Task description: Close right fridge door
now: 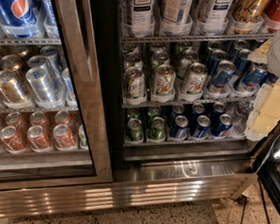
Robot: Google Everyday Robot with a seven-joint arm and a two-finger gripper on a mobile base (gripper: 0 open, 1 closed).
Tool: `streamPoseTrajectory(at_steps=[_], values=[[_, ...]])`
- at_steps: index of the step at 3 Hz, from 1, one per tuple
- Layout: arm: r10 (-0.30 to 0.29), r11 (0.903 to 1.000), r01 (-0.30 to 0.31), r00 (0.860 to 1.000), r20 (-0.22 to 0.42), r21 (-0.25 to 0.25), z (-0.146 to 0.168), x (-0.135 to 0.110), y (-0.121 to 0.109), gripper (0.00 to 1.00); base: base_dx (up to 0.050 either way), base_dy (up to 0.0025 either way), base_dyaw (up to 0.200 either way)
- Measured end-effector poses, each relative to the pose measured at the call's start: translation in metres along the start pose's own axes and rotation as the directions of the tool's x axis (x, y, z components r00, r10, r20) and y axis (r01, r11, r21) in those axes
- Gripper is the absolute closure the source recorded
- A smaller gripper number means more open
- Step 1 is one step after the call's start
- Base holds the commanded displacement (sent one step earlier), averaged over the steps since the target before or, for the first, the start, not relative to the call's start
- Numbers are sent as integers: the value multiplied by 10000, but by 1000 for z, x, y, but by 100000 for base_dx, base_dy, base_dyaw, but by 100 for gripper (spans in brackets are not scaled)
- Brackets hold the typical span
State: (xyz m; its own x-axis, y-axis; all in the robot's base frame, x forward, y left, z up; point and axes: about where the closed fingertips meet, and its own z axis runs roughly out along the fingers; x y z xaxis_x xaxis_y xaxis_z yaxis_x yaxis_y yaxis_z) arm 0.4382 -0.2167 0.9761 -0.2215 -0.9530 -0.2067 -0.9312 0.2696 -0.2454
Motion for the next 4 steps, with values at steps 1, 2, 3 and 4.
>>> streamPoseTrajectory(at_steps=[1, 2, 3, 4], values=[[0, 10000, 0, 10000, 0, 0, 0, 0, 0, 0, -4800, 1, -3], [0, 10000, 0, 10000, 0, 0, 0, 0, 0, 0, -4803, 3, -20], [0, 10000, 0, 10000, 0, 0, 0, 0, 0, 0, -4799, -2, 17], [0, 10000, 0, 10000, 0, 0, 0, 0, 0, 0, -4798, -3, 25]])
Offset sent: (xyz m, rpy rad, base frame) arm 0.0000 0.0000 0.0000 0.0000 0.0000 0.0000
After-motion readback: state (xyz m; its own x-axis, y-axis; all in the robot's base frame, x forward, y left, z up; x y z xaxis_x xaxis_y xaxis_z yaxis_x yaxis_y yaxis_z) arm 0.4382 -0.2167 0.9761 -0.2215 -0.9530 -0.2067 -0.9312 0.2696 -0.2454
